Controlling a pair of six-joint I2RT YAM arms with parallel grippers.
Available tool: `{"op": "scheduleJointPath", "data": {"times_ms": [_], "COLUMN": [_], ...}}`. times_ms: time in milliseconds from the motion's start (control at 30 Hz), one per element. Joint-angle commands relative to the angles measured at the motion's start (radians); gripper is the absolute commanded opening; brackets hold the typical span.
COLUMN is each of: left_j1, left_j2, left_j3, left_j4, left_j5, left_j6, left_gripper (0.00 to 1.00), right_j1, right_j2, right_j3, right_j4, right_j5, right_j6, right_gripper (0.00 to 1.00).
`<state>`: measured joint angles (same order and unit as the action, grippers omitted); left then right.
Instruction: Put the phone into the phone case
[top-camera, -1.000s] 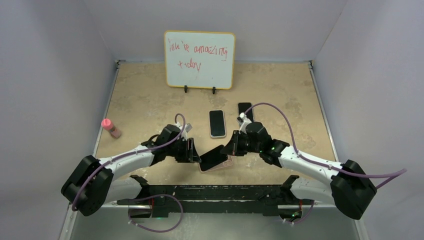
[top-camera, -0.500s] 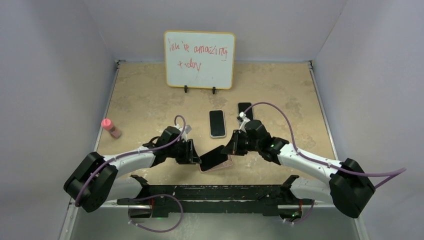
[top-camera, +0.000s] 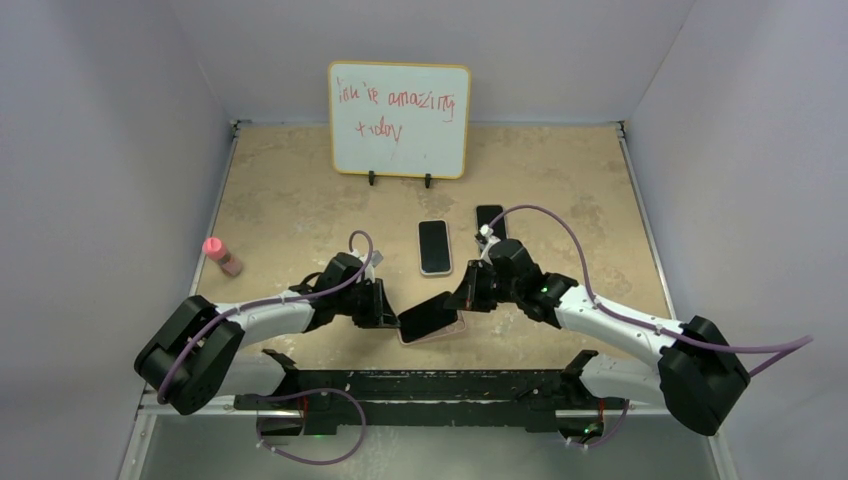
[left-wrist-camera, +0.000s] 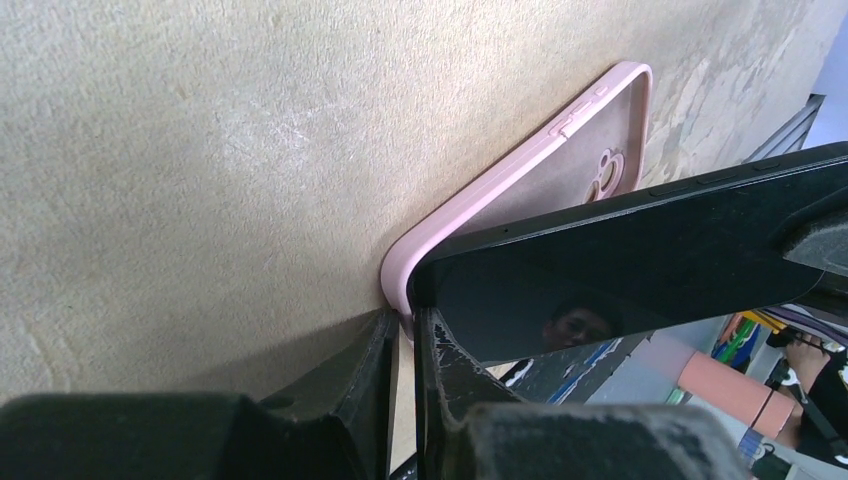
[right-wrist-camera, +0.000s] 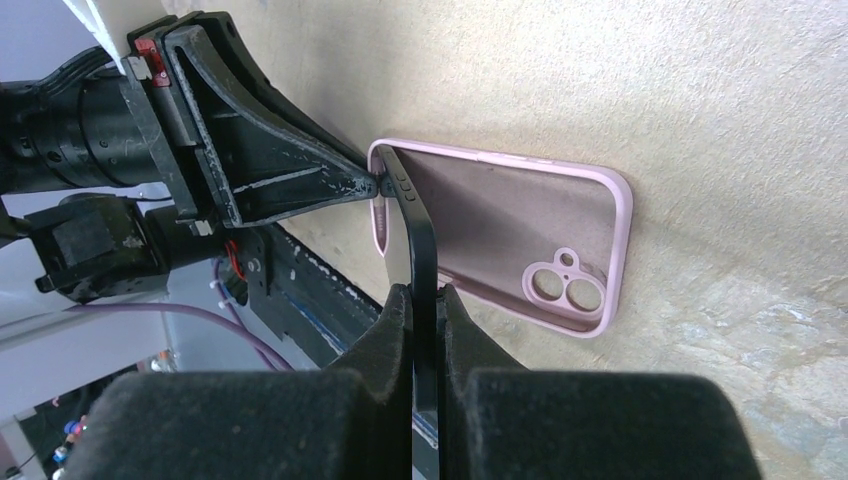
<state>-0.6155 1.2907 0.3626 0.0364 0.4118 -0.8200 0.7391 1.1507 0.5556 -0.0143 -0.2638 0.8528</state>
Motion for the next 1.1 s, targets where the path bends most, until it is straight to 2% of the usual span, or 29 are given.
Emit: {"op": "scheduleJointPath", "data": {"times_ms": [0,167,433,733,1067], "left_j1": [0.001,0.0,0.001,-0.009,-0.021], "left_j2": [0.008,0.008,0.006,-0.056,0.007], "left_j3": [-0.001,0.004,0.003,-0.019,-0.03], "left_j4": [-0.021,-0.034,-0.034,0.103,0.108], "left_j5": [-0.043,-0.054,-0.051,0.017,0.005], "left_j6": [0.015,0.018,0.009,-0.039,-0.031], "left_gripper": [0.12,0.07,0.05,0.2,0.21], "right_j1": [-0.009,-0.014,-0.023,-0.023,-0.022], "right_j2": [-0.006,-0.019,-0.007,0.089,0.235], "right_j3": [0.021,0.026,0.025,-0.026,-0.089], "right_j4": [-0.142,-0.176,-0.178,-0.021,0.156], "right_j5": [0.089,0.115,0.109,0.026,0.024], "right_j6": [-0.034,-0.046,-0.059,-0.058,-0.044], "right_gripper": [0.0,0.0,0.0,0.0,0.0]}}
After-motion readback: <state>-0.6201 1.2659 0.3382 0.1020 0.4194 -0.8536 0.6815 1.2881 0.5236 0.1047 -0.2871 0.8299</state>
